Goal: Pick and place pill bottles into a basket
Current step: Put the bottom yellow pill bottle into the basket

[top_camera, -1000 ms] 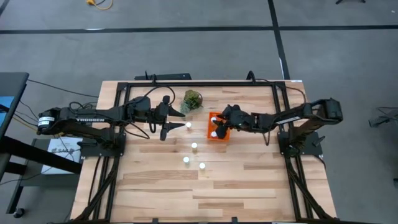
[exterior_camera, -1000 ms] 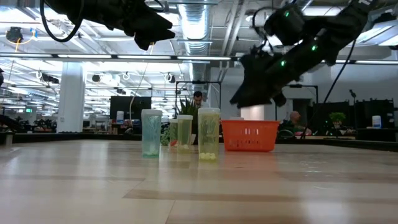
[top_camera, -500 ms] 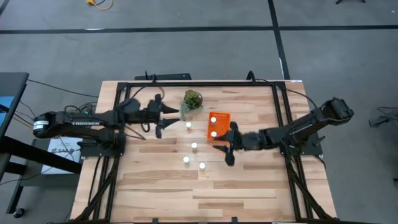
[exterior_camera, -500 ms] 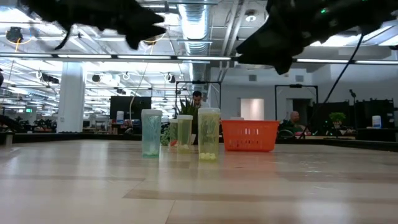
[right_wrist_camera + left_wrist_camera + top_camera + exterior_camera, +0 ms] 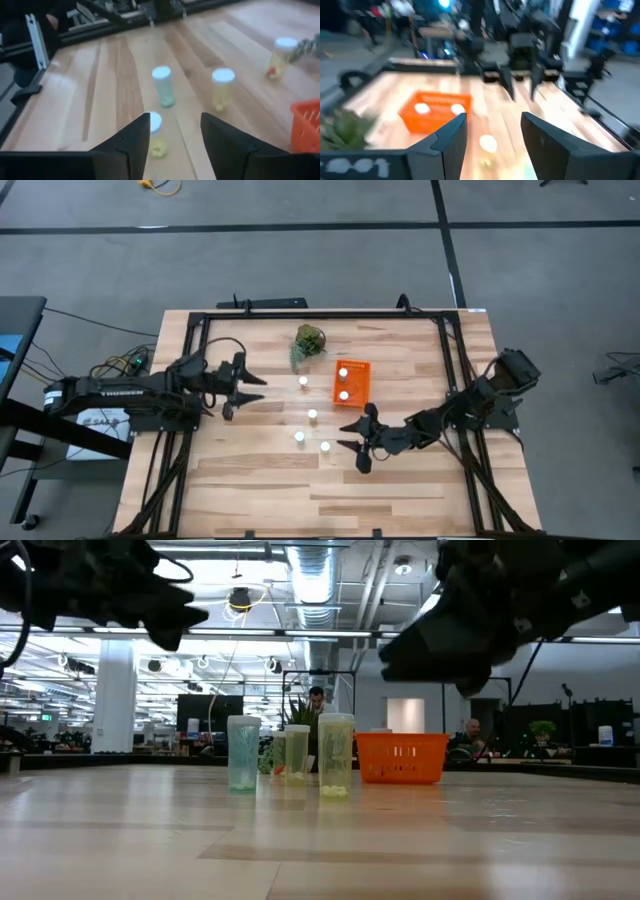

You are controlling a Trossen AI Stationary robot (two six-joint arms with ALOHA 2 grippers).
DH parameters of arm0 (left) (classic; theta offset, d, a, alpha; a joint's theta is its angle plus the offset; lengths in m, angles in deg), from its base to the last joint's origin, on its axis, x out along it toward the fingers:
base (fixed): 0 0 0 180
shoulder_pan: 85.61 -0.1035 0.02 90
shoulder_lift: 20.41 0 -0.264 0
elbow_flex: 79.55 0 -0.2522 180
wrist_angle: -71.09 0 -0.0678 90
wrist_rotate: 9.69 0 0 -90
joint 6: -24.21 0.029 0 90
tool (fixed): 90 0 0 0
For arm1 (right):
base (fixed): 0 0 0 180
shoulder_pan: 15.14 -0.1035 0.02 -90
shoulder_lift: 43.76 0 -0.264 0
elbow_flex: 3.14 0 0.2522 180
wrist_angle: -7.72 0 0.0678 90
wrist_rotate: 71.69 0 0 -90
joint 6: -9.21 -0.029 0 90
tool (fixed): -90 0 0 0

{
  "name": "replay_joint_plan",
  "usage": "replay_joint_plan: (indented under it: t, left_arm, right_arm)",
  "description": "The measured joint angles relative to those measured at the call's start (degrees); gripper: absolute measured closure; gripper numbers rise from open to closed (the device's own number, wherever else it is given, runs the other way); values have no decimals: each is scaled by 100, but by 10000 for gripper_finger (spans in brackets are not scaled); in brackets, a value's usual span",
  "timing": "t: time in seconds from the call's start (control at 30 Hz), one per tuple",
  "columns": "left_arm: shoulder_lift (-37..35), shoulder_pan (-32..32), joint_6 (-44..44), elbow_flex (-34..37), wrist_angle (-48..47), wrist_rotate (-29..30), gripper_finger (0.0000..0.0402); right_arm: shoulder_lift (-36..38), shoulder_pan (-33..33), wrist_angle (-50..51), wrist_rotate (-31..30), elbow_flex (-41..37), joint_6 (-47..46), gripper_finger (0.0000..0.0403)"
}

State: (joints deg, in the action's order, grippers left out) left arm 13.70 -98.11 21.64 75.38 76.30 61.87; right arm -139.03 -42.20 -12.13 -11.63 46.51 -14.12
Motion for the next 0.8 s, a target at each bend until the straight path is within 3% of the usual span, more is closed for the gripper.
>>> replay_joint_plan:
  t: [0.2,0.4,0.8]
  left_arm:
    - [13,147,70,-4,-1135,-476,225]
    - [13,435,702,-4,-1715,-484,225]
    - [17,748,1049,-4,-1747,-513,225]
  right_arm:
    - [-360,-74,204,277,375,-44,202]
    - [-281,-188,909,287,635,-68,193]
    - [-345,-270,1153,282,667,-263,194]
